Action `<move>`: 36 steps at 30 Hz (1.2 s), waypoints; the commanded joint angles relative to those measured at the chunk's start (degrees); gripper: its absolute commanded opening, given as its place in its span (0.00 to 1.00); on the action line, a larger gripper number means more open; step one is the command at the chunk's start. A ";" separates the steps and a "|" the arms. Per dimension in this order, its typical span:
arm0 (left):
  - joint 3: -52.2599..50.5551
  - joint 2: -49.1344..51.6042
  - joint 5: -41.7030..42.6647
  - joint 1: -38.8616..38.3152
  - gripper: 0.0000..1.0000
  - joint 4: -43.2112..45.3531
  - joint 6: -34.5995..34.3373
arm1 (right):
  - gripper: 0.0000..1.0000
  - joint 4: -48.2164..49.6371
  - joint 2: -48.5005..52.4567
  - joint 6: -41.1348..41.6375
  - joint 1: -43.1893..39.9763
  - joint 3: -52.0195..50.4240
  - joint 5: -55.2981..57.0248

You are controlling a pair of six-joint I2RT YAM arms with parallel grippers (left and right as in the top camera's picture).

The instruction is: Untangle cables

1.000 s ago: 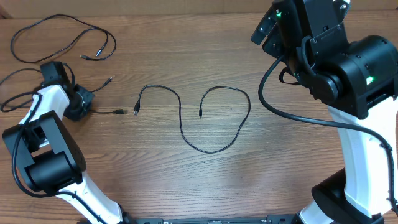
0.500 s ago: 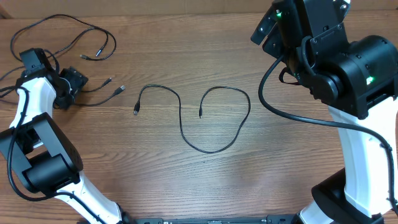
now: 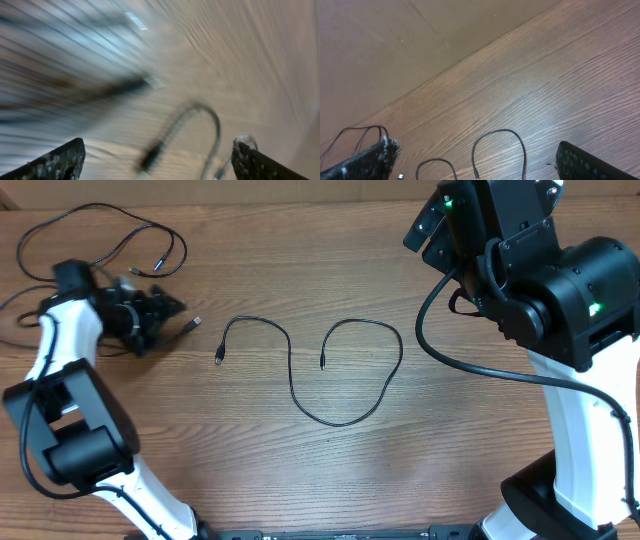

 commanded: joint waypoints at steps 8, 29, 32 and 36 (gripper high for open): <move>0.83 0.09 -2.58 -16.74 0.99 -13.22 4.35 | 1.00 0.13 -0.15 -0.24 -0.15 0.02 0.72; -1.97 -16.94 -25.31 -40.11 0.99 -25.53 -8.17 | 1.00 0.11 -0.15 -0.24 -0.15 0.02 0.72; -6.12 -16.85 -24.92 -43.17 1.00 -21.75 -9.77 | 1.00 0.13 -0.15 -0.24 -0.15 0.02 0.74; -9.73 -16.79 -25.62 -45.68 1.00 -16.04 -13.99 | 1.00 0.13 -0.15 -0.24 -0.15 0.02 0.74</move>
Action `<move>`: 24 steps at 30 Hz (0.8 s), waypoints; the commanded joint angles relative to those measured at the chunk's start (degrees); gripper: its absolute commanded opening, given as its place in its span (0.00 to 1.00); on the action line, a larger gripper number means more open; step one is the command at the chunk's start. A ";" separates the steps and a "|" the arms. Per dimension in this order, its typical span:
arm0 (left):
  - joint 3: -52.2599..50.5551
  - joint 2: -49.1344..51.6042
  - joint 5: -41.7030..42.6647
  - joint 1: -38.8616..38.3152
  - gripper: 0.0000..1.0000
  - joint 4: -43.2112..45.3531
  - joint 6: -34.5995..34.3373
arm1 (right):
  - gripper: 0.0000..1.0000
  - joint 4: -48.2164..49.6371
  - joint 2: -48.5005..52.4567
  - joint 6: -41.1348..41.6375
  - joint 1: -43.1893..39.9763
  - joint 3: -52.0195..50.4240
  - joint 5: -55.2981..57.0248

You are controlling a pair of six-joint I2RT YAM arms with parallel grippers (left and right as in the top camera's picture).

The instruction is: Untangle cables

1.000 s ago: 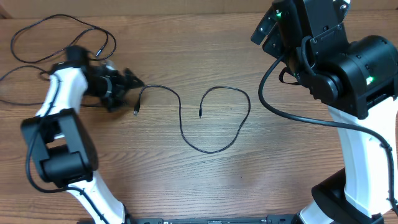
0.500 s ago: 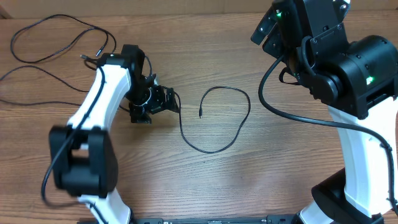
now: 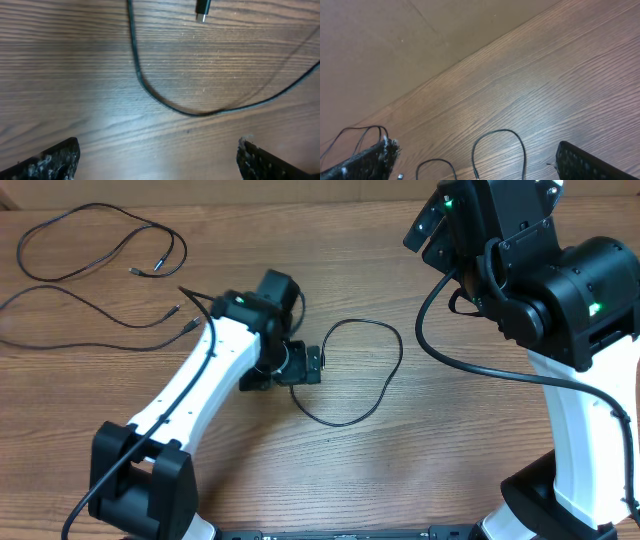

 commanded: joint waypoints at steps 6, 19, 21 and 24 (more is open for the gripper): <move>-7.87 0.85 -4.98 -2.03 1.00 10.93 -11.98 | 1.00 0.11 -0.15 -0.24 -0.15 0.02 0.74; -18.60 1.09 -7.78 -2.05 0.82 24.92 -13.60 | 1.00 0.09 -0.15 -0.74 -0.66 -0.04 2.93; -18.99 1.38 -11.15 -2.25 0.81 24.92 -14.40 | 1.00 0.09 -0.15 -2.27 -1.70 -0.39 3.56; -19.17 2.73 -12.35 -2.29 0.76 25.75 -14.29 | 1.00 0.09 -0.15 -2.43 -4.72 -0.46 3.54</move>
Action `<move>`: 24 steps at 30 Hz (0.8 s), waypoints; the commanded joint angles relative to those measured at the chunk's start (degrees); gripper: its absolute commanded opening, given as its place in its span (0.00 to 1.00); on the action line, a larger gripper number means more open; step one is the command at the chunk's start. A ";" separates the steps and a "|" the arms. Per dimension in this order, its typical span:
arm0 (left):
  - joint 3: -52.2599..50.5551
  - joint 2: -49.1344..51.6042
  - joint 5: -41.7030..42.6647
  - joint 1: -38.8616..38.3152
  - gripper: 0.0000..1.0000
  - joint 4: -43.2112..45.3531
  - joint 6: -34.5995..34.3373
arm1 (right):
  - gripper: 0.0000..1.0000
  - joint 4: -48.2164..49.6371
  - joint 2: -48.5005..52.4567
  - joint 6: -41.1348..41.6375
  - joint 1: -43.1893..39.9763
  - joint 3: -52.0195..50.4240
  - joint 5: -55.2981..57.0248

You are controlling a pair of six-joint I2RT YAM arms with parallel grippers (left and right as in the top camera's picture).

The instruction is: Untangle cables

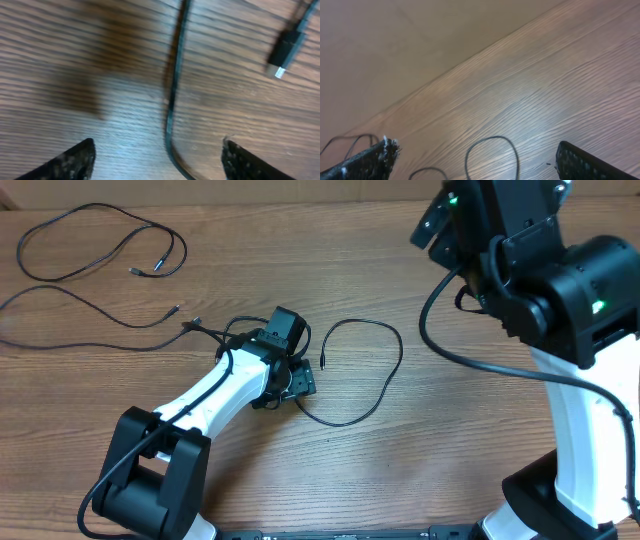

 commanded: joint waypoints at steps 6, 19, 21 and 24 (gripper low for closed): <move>-0.52 4.04 -3.69 -0.39 0.60 1.36 -0.59 | 1.00 0.04 -0.15 -1.16 -8.92 -0.44 1.88; -0.55 4.13 -7.43 -0.39 0.50 -0.59 3.50 | 1.00 0.07 -0.15 -1.16 -9.49 -0.44 1.86; -0.57 4.15 -9.11 -0.42 0.31 -1.68 3.58 | 1.00 0.07 -0.15 -1.16 -9.49 -0.44 1.86; -0.57 4.15 -9.92 -0.39 0.14 -2.27 3.72 | 1.00 0.07 -0.15 -1.16 -9.49 -0.44 1.86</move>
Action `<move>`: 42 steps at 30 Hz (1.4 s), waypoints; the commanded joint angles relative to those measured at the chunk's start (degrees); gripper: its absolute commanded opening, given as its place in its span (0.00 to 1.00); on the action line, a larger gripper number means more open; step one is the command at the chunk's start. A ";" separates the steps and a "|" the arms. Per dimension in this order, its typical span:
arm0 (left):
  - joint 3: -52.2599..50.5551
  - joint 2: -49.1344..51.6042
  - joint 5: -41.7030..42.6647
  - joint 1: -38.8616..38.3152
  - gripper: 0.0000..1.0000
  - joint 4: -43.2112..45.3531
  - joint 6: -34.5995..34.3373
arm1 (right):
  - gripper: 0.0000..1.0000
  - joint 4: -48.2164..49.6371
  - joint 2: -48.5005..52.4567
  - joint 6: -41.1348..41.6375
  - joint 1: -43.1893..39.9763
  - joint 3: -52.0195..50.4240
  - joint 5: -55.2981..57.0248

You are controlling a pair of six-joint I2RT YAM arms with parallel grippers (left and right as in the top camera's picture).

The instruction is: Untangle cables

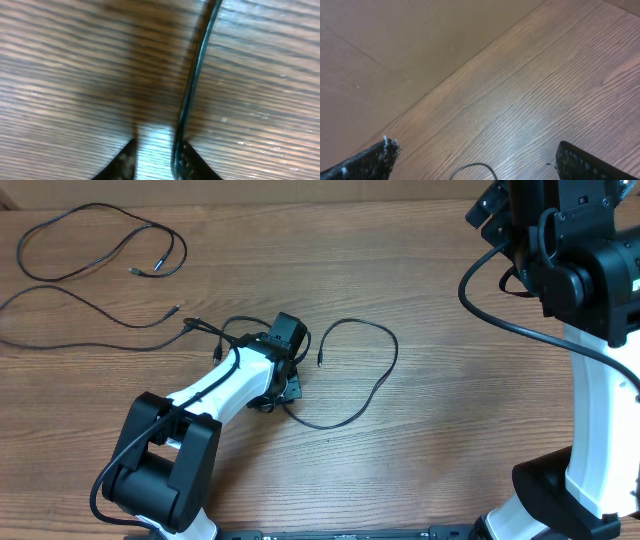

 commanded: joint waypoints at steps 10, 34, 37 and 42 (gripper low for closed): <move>1.68 -1.36 7.43 0.31 0.04 -3.32 0.83 | 1.00 0.09 -0.15 -0.68 -0.04 -0.39 0.72; 14.19 -49.33 20.20 17.29 0.04 -0.85 -3.58 | 1.00 0.09 -0.15 -0.68 -0.04 -0.39 0.74; 14.19 -51.87 20.87 19.69 0.04 -0.81 -6.19 | 1.00 0.09 -0.15 -0.68 -0.04 -0.39 0.74; 14.19 -54.60 17.94 25.16 0.04 -0.26 -8.13 | 1.00 0.09 -0.15 -0.68 -0.04 -0.39 0.72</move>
